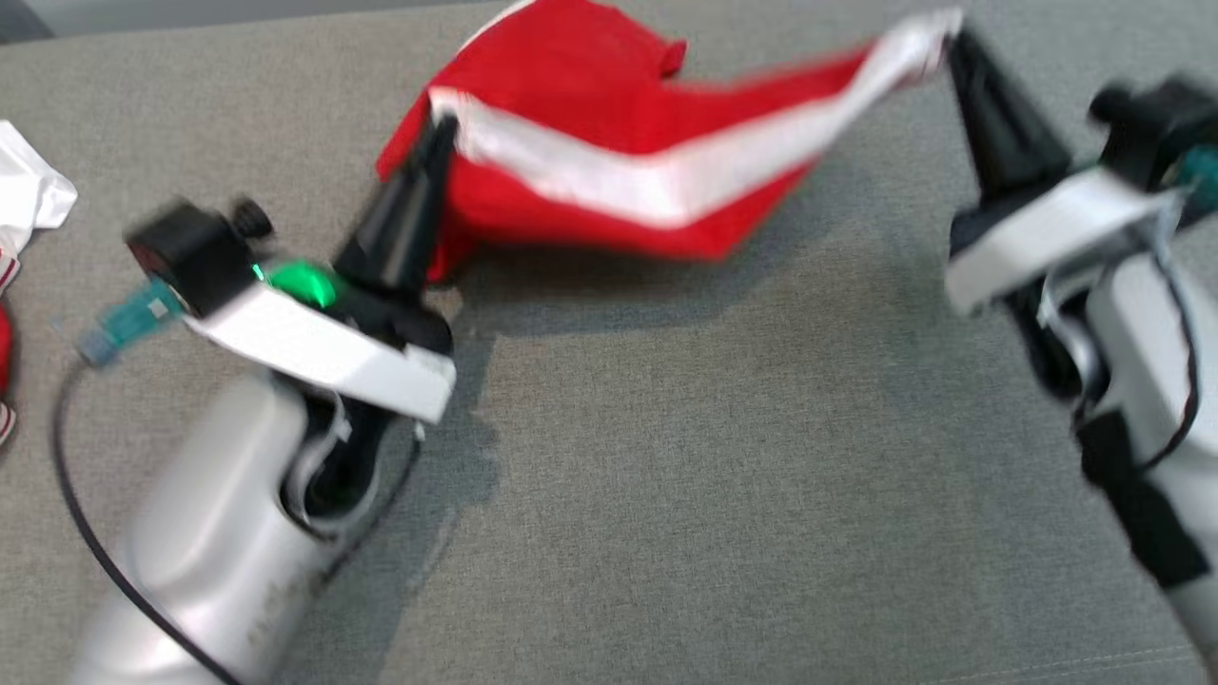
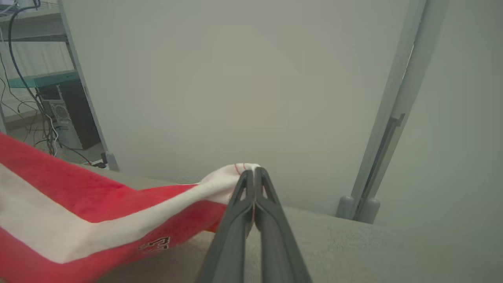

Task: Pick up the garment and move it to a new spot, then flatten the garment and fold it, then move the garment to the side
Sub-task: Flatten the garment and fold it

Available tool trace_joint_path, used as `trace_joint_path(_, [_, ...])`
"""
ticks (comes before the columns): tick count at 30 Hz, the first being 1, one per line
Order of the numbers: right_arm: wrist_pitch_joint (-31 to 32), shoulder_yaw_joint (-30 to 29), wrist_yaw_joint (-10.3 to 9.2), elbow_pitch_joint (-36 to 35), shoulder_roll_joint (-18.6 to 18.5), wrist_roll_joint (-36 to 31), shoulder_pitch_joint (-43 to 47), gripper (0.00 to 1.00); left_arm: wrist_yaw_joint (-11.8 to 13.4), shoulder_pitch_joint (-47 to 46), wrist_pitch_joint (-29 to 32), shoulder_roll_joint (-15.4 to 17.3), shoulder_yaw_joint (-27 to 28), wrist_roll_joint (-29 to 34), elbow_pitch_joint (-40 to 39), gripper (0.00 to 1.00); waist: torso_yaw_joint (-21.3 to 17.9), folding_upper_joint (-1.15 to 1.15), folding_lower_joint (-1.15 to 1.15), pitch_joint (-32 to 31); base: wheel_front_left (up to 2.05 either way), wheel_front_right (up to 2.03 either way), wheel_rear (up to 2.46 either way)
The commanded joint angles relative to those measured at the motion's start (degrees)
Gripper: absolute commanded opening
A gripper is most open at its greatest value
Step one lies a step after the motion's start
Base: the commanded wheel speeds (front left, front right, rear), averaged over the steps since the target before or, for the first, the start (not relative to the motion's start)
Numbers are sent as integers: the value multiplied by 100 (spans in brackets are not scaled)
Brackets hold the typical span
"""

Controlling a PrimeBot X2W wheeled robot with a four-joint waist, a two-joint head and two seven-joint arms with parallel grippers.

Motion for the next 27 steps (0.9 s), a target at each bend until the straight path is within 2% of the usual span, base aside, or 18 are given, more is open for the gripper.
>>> trace_joint_path(1, [-31,-3,-1,-82,44,44,494,0,-41,274,-29,90,225,197,-38,0,-6,0,0,65,0,0,0])
trace_joint_path(4, [-31,-152,-1,-72,40,71,1196,0,-41,852,-30,-18,70,320,-1,0,-1,0,0,30,0,0,0])
trace_joint_path(9, [-31,-582,-1,-368,-50,65,2184,0,-41,1538,-30,202,-364,460,-188,0,116,0,0,-103,0,0,0])
trace_joint_path(14, [-31,-904,-1,-832,-4,-116,3003,0,-41,2025,-31,370,-504,492,-189,0,183,0,0,-270,0,0,0])
trace_joint_path(25, [-31,-1260,-1,-1578,74,-335,3881,0,-41,2281,-31,284,-450,74,467,0,137,0,0,-428,0,0,0])
trace_joint_path(26, [-31,-1290,-1,-1624,68,-344,3907,0,-41,2246,-31,321,-529,19,508,3,122,0,0,-423,0,0,0])
trace_joint_path(27, [-31,-1320,-1,-1663,69,-353,3927,0,-41,2213,-31,362,-636,-78,563,15,107,0,0,-419,0,0,0])
